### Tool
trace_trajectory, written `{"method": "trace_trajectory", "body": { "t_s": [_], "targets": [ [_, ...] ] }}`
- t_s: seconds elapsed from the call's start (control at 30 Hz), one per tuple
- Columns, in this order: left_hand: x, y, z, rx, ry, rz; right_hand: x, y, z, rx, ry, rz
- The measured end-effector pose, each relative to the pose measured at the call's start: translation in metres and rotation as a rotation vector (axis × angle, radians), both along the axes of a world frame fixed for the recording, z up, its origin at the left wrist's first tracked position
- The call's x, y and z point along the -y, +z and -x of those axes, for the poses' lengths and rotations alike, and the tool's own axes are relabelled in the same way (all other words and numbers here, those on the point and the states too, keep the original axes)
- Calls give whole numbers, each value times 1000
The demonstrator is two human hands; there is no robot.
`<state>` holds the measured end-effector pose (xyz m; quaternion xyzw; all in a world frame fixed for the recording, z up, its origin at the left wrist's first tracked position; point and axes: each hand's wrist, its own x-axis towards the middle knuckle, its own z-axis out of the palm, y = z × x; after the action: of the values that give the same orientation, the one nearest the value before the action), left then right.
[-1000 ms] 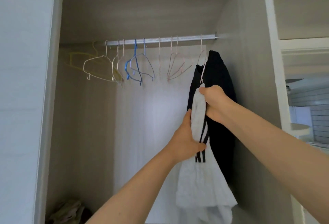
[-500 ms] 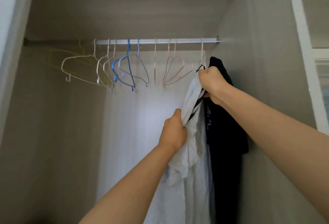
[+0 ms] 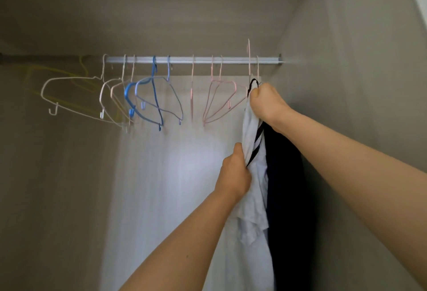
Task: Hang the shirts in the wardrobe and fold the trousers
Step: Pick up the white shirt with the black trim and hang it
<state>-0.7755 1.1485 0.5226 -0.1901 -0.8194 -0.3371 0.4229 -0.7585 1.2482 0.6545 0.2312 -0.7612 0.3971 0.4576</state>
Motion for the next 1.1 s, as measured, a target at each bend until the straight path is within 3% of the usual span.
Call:
{"method": "trace_trajectory", "body": {
  "t_s": [0.23,0.67,0.8,1.0,1.1],
  "targets": [
    [7,25,25,-66,65,44,3,31,15,18,-60,6],
    [16,12,46,-62,68,30,18,42,39,64,-257,-222],
    [20,-1,45,-77,49,-15,28,27,36,10,-413,-295],
    [20,-21,38,-92,53,-10,30,-16,44,-294,-632,-419],
    [19,-27,30,-93,64,18,29,-30,42,-301,-680,-454]
  ]
}}
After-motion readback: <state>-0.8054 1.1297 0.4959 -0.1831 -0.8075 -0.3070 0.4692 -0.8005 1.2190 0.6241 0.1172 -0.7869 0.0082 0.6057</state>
